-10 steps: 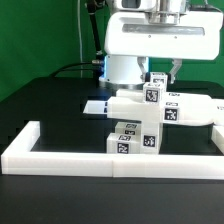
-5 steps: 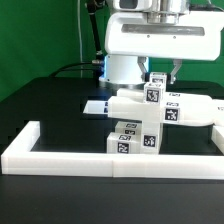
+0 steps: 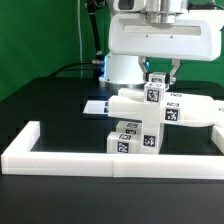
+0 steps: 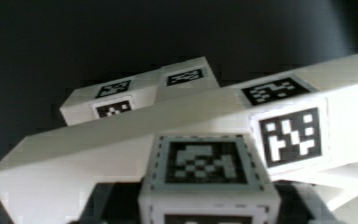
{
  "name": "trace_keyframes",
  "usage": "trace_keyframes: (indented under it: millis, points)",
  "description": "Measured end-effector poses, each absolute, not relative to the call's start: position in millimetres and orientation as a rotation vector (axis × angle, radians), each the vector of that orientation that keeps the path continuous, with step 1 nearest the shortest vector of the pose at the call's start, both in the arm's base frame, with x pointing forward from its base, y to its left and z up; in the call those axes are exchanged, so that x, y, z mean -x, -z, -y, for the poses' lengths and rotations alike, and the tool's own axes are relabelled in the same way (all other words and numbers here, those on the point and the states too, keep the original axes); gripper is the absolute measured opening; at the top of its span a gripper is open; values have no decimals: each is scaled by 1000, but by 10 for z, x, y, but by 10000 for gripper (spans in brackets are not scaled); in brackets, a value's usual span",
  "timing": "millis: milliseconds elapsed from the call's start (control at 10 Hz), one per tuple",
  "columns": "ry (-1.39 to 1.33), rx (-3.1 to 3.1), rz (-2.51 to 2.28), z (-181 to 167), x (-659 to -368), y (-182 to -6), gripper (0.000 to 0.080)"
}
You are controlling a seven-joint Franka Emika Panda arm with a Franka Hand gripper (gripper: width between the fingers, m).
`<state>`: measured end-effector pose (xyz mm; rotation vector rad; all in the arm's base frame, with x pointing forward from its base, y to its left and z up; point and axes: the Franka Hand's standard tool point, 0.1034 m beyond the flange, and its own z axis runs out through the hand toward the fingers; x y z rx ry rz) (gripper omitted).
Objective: Assemble chair
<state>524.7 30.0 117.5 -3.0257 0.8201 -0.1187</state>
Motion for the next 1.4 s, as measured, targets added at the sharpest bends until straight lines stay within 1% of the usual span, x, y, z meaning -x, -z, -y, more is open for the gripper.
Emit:
trace_keyframes:
  millis: [400,500,600,700,800,900,1400]
  points:
    - [107,2876,-1179,-334,-5244,-1172,288]
    - [107,2874,-1182,-336,-5244,-1172,288]
    - [107,2879,-1172,-336,-5244,-1172,470]
    - [107,2888,-1153,-341,-5244,-1172,590]
    - [108,2902,-1118,-342,-5244,-1173,590]
    - [108,2904,-1114,-351,-5244,-1172,637]
    - [108,2955,-981,-384,-5216,-1154,649]
